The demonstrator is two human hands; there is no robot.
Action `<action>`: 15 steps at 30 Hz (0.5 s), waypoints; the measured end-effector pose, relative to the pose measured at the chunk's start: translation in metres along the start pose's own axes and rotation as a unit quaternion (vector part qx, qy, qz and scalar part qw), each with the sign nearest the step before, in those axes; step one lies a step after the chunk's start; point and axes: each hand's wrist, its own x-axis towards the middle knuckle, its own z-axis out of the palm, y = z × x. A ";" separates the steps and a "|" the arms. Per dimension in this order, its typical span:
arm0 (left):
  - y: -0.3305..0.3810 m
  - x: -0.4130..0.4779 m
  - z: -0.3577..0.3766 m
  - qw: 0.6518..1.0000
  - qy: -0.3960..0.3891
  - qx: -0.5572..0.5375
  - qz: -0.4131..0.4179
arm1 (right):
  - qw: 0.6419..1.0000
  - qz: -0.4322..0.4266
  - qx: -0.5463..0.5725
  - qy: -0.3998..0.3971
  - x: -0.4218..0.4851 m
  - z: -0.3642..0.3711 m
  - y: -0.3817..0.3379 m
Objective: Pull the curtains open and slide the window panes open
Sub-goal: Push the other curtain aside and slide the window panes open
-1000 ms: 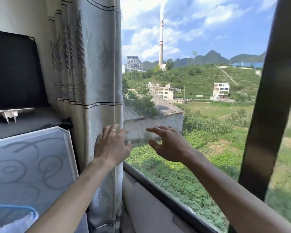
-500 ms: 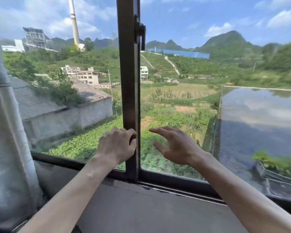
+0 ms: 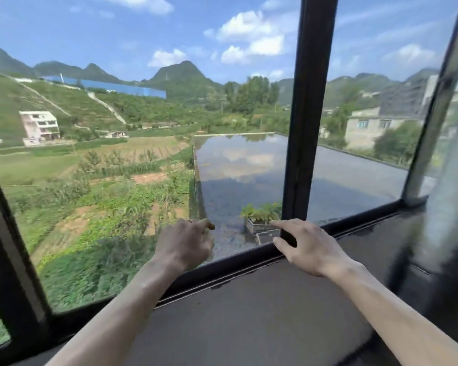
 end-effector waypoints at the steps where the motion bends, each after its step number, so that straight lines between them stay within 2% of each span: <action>1: 0.015 0.008 0.008 1.000 -0.011 -0.013 0.012 | 1.000 0.020 -0.006 0.004 -0.009 -0.008 0.015; 7: 0.125 0.063 0.046 0.993 -0.046 -0.065 0.090 | 0.991 0.123 -0.046 0.038 -0.045 -0.058 0.109; 15: 0.273 0.152 0.084 0.979 -0.033 -0.118 0.160 | 0.976 0.193 -0.068 0.073 -0.045 -0.117 0.243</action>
